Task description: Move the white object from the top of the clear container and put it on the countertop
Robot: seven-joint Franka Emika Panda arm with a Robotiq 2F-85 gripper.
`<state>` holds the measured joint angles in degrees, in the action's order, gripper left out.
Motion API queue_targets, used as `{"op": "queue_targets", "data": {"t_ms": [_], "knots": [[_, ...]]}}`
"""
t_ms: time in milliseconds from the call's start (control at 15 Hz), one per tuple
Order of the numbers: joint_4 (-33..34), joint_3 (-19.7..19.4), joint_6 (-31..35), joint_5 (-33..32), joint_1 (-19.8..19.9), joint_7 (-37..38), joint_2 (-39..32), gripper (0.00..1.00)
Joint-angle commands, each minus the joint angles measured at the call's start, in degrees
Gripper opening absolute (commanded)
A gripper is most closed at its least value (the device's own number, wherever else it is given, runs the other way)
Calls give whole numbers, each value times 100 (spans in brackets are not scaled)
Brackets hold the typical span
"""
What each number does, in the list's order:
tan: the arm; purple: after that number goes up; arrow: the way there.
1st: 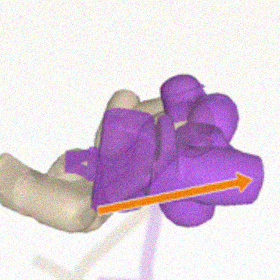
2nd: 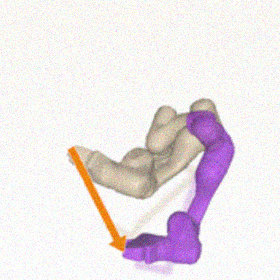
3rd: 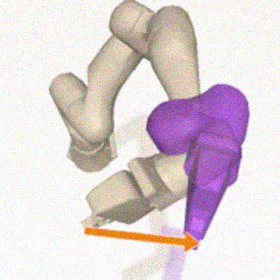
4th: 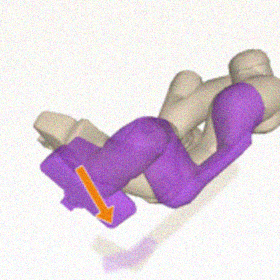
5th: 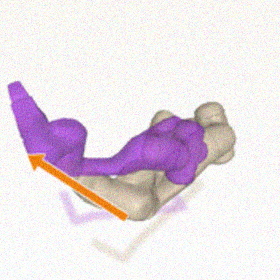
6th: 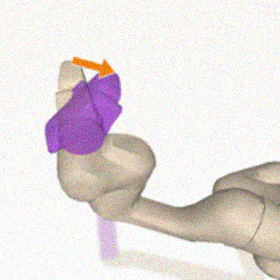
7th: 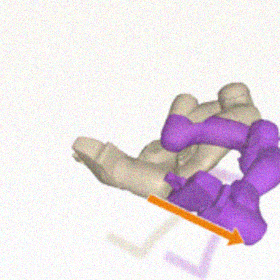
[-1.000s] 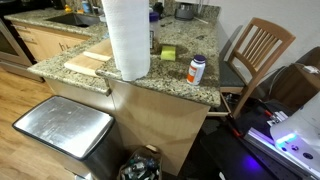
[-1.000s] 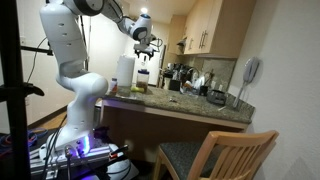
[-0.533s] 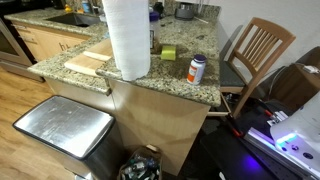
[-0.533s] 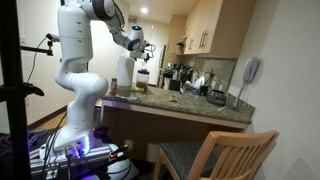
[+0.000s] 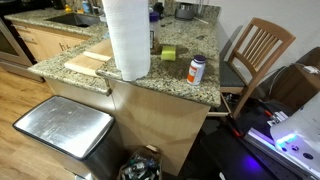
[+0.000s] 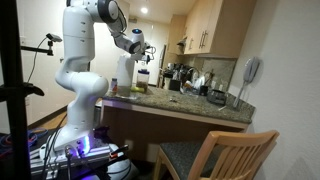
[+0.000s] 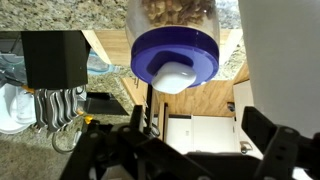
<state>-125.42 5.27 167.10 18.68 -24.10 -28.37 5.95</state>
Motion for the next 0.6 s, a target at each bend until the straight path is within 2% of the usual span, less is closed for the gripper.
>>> {"op": "queue_targets", "data": {"t_ms": [0,333,533], "knots": [[11,-1,305,-31,38,148,-355,100],[224,27,1052,63,-34,298,-890,100],[281,46,1264,70,-49,376,-1057,100]]}}
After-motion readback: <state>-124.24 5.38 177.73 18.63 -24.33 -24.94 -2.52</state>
